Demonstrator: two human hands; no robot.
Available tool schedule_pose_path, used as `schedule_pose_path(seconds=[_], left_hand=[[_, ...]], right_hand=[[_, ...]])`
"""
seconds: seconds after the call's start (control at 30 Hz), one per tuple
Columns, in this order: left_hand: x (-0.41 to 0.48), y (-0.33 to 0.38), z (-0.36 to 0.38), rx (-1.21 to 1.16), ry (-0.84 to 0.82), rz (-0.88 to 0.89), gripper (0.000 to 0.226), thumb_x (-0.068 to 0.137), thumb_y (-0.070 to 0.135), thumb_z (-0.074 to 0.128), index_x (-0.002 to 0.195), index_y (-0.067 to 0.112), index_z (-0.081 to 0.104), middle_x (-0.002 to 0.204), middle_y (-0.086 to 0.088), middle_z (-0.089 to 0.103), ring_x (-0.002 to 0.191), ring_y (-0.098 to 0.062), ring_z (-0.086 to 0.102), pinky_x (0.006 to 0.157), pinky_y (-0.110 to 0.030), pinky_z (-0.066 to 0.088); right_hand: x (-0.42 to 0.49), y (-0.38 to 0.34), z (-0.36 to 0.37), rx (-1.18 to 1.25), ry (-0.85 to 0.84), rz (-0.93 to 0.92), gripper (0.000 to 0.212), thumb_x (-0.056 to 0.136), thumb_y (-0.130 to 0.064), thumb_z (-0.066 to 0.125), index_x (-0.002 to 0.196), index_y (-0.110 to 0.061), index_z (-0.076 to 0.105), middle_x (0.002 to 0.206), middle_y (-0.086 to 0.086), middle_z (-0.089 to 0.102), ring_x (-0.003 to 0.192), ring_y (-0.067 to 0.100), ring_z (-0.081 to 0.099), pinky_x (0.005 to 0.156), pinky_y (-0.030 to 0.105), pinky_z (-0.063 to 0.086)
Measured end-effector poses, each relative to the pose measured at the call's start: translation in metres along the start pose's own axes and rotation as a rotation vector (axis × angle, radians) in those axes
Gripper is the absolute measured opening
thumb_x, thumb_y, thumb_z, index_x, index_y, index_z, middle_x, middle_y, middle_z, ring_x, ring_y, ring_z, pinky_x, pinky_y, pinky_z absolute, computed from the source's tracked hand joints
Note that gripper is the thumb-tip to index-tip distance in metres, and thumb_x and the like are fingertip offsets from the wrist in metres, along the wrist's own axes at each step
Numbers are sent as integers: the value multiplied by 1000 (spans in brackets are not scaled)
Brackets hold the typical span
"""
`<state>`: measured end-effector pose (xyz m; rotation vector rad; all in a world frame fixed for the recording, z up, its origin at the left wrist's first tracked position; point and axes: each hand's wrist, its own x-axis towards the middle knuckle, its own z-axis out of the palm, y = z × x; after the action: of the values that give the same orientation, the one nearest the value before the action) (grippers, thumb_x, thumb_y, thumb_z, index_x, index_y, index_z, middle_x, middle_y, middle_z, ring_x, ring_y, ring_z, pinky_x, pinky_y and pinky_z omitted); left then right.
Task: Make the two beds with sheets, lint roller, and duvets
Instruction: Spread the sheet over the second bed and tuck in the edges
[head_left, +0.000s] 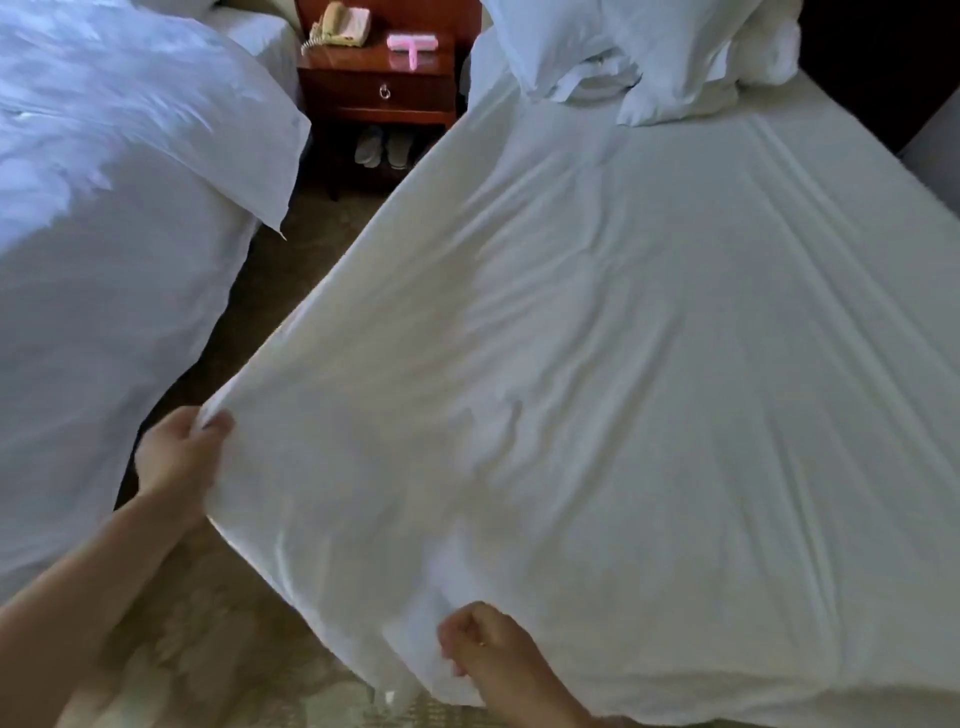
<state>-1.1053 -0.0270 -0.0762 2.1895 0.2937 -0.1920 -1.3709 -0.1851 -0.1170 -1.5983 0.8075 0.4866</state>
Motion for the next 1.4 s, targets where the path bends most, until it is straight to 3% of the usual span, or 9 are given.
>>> schedule_pose_path(seconds=[0.13,0.27,0.37,0.57,0.77,0.9,1.07,1.2,1.4], left_hand=[[49,-37,-18,362,78,40,18,86,18,55,101,10,61,93,-20,63,80,-38,58,73,-49,52],[23,-74,22,437,175,-279,53,84,6,60,134,7,41,128,-28,41,118,-48,40,98,-59,38],[-21,-97,53,426,-23,-252,69,86,8,63,145,15,26,139,-25,32,119,-46,41,98,-57,40],[-74,-193,118,187,-536,-404,86,62,72,60,124,13,52,124,-12,59,105,-30,60,89,-48,51],[-179,-138,125,-451,-670,-1099,62,85,53,60,124,8,39,121,-19,52,102,-38,53,88,-50,46],[-187,-152,140,-588,-441,-1047,26,99,28,47,107,5,54,86,-9,55,72,-18,54,59,-31,45],[-188,-146,137,-616,-373,-1057,21,98,21,50,85,5,51,71,-8,56,61,-19,60,37,-35,52],[-193,-133,140,-722,-444,-1256,39,94,32,55,85,-6,48,82,-16,47,72,-30,46,29,-46,43],[-200,-138,152,-705,-270,-1054,24,103,10,35,82,4,45,67,-10,41,58,-15,43,26,-30,42]], right_hand=[[-8,31,8,-34,103,83,23,87,-29,59,67,-29,48,73,-8,58,83,9,56,76,14,40],[-7,64,28,-48,234,108,44,86,-25,57,46,-40,48,46,-16,45,57,-2,46,65,13,37],[-1,80,15,-38,180,160,36,89,-31,53,53,-37,47,60,-10,49,59,-2,46,60,7,37],[9,108,-12,44,259,220,20,86,-27,64,69,-33,55,72,-12,62,82,7,63,71,7,42],[-2,147,-53,184,441,369,15,82,-10,67,70,-16,60,84,12,68,88,30,65,85,33,50],[-15,176,-94,590,678,425,18,87,-13,66,96,-5,53,90,21,63,67,28,59,57,30,42],[-15,189,-143,1064,697,423,20,97,-17,50,79,-7,52,82,13,55,70,21,53,59,32,41],[-16,197,-153,1143,734,383,20,96,-4,48,76,-4,49,73,12,50,63,21,47,38,22,47],[-26,212,-158,997,727,357,25,93,4,50,69,0,47,50,9,47,34,13,44,32,18,38]])
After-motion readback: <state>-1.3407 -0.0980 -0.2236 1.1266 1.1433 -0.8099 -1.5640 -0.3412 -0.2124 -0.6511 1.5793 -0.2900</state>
